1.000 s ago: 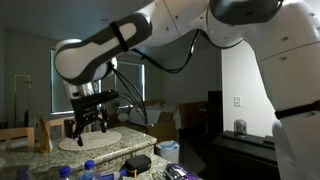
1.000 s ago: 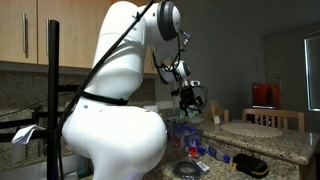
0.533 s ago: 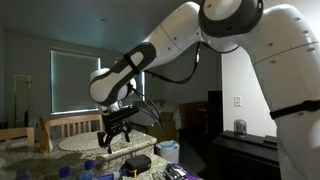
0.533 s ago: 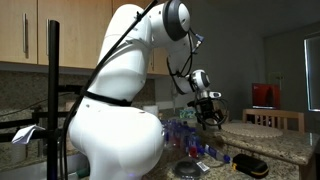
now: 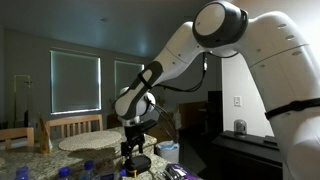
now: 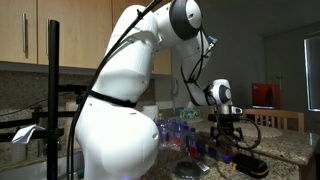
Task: Move the cable and the empty bottle to the front.
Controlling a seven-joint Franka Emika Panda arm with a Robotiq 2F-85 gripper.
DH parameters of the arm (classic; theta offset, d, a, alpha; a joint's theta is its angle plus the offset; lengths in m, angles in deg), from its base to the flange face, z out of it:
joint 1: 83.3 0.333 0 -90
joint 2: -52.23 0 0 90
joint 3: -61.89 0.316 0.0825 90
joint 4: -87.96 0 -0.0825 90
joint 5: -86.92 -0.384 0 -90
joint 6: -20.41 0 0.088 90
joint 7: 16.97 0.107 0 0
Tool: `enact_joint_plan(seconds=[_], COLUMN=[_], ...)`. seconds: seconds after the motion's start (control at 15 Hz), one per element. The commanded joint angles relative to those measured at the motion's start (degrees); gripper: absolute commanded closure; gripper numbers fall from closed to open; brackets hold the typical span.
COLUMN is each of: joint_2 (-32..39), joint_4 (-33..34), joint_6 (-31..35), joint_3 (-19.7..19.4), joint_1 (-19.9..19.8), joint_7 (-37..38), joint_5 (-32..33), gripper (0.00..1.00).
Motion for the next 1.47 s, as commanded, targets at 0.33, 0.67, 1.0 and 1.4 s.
enact_joint_plan(seconds=[0.33,0.67,1.0,1.4], joint_2=[0.4,2.8,7.4,10.8], joint_4=[-4.9,-2.7,1.5,6.6], joint_6=[9.5,10.2,9.0,10.0], joint_3=[2.7,6.1,7.3,4.9], joint_1=[-2.1,-1.8,-0.5,1.3], joint_7=[-23.5,-34.0,-44.3,-49.1], joint_5=[0.9,0.7,3.2,13.4], gripper=[0.0,0.0,0.0,0.0])
